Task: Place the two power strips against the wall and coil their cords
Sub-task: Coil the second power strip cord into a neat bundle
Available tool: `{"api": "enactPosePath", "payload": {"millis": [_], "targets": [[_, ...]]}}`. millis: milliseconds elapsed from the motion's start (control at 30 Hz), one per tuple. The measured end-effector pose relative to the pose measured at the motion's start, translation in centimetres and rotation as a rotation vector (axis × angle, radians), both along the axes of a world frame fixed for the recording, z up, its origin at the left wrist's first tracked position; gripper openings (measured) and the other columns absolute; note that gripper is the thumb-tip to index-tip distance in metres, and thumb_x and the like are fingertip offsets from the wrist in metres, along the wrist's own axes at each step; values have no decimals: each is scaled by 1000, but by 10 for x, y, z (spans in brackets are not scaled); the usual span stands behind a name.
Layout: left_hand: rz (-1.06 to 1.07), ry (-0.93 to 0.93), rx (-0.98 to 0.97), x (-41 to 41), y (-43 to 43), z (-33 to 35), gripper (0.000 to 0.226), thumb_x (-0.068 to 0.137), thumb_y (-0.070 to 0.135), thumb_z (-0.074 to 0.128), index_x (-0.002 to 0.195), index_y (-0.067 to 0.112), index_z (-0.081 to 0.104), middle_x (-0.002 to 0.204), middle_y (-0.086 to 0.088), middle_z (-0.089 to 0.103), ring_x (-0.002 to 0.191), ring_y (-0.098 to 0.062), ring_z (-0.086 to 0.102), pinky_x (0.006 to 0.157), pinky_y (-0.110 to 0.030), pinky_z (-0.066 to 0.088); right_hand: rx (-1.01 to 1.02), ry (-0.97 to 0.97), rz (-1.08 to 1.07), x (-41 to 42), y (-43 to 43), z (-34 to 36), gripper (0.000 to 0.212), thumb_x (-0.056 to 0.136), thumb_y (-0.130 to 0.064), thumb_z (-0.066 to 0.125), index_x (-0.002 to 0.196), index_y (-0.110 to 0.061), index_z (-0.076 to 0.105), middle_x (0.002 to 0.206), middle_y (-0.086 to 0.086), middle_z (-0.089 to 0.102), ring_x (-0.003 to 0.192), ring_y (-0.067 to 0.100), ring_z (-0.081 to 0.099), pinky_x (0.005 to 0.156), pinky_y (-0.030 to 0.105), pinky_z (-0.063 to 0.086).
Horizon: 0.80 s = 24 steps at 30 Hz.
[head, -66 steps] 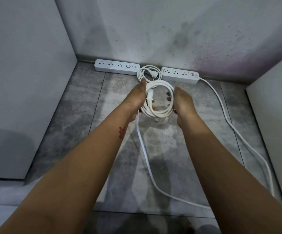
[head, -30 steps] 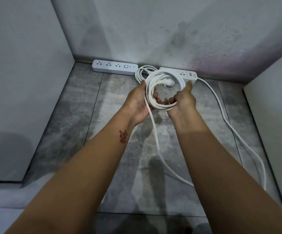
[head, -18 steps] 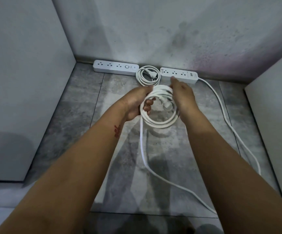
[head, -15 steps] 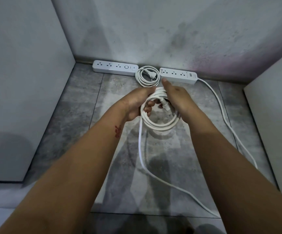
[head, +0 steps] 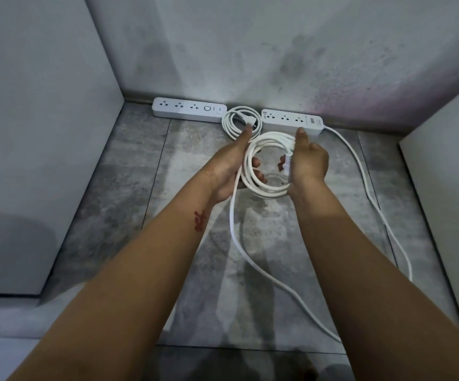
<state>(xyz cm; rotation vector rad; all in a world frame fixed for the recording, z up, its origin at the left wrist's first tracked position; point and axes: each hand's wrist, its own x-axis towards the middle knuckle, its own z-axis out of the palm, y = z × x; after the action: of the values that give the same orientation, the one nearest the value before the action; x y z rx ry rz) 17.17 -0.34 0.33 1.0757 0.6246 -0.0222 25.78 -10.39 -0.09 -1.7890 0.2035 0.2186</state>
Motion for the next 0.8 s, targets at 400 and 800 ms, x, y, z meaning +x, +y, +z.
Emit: {"api": "enactPosePath", "payload": {"millis": [400,800], "targets": [[61,-57,167,-1,7,-10,26,97,43,52,96,17,57,58,2,36,43,-11,35,48,-27,35,-29,22,391,-3,0,9,41,95,-42,53,98,-4,68,74,11,73,55,20,70,58,29,57],[-25,-38,6,-5,16,-1,38,91,44,62,104,9,63,61,-2,52,46,-14,49,52,-28,52,108,71,378,-3,-4,-1,33,85,-39,72,86,-8,59,53,7,54,43,19,53,57,33,50]]}}
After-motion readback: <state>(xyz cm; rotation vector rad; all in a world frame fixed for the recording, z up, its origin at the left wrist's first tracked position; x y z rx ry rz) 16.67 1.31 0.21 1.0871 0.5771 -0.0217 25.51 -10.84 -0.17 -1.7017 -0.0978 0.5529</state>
